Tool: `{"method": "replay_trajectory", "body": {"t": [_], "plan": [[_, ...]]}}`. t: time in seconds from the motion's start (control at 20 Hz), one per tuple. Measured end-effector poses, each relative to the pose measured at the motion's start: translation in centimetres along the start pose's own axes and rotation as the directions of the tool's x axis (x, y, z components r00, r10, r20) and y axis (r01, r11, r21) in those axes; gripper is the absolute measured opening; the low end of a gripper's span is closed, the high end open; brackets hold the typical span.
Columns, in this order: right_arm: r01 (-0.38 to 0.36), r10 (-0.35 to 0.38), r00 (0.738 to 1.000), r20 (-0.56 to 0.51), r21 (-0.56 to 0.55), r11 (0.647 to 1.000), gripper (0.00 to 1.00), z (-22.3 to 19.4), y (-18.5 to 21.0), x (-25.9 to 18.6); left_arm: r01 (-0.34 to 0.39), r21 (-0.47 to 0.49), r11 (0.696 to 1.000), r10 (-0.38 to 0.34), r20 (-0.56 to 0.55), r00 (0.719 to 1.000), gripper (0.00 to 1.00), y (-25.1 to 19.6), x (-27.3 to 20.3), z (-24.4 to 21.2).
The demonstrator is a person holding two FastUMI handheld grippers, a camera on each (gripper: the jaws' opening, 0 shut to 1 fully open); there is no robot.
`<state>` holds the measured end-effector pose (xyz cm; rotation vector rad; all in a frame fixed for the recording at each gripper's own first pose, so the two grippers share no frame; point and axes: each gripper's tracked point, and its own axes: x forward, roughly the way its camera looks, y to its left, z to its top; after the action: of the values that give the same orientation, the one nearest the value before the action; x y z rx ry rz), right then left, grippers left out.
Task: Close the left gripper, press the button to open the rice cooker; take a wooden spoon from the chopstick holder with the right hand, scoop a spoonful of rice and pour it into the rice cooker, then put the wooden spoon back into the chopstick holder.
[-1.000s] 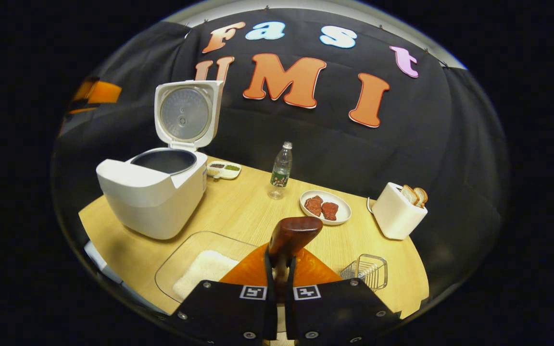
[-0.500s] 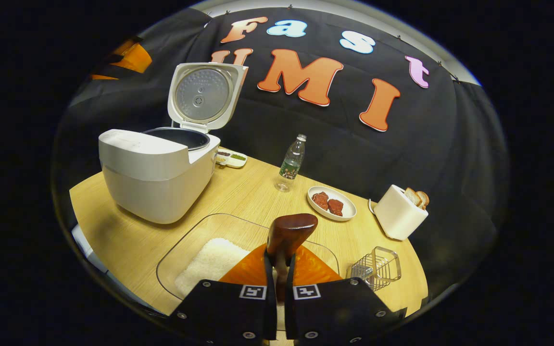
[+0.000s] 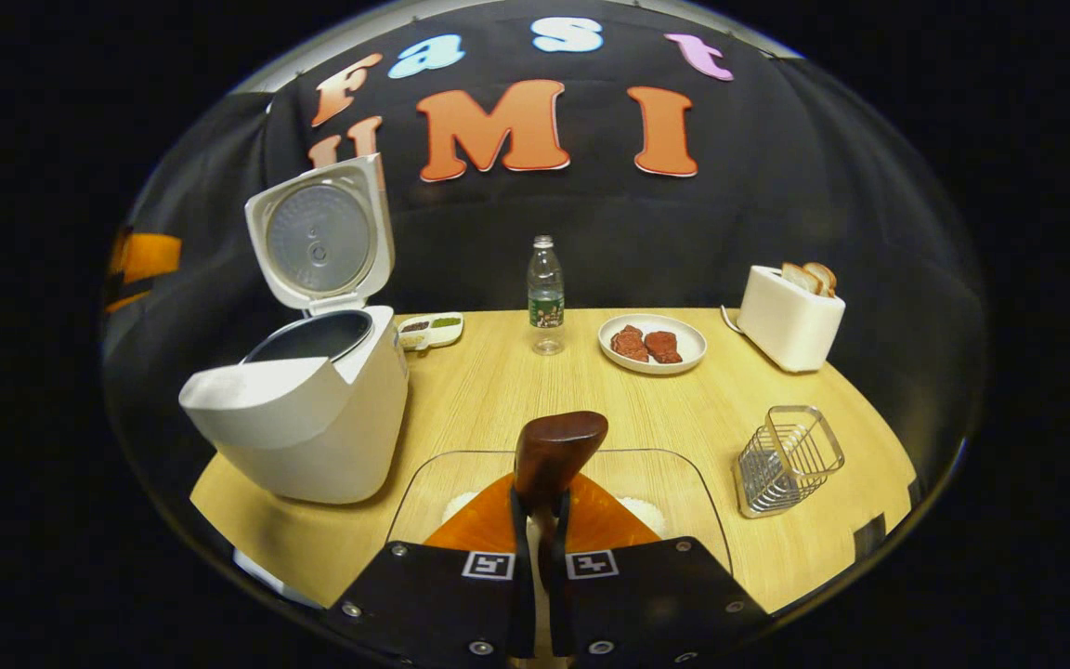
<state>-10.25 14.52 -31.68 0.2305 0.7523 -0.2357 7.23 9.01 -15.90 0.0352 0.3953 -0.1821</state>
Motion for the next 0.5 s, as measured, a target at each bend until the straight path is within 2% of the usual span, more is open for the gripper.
{"method": "replay_trajectory", "body": {"t": [0.1,0.25,0.35,0.4,0.5], "plan": [[0.002,-0.001,1.0,-0.021,0.059,0.998,0.06,0.1,-0.1,0.2,-0.003,-0.003,1.0,0.003,-0.009,1.0,0.96,0.4,0.1,-0.4],[-0.002,0.012,0.998,-0.054,0.179,0.984,0.06,0.0,-0.1,0.5,-0.013,-0.002,1.0,0.013,-0.01,1.0,1.0,1.2,0.2,-0.5],[0.001,0.019,0.997,-0.076,0.257,0.967,0.06,0.0,-0.4,0.8,-0.016,-0.005,1.0,0.016,-0.011,1.0,1.0,1.5,0.3,-0.5],[0.003,0.023,0.996,-0.086,0.295,0.955,0.06,0.0,-0.7,0.8,-0.017,-0.007,1.0,0.017,-0.012,1.0,0.96,1.6,0.3,-0.6],[-0.004,0.049,0.993,-0.106,0.384,0.923,0.06,0.0,-0.9,1.1,-0.021,-0.004,1.0,0.021,-0.01,1.0,1.0,1.9,0.4,-0.5]]}}
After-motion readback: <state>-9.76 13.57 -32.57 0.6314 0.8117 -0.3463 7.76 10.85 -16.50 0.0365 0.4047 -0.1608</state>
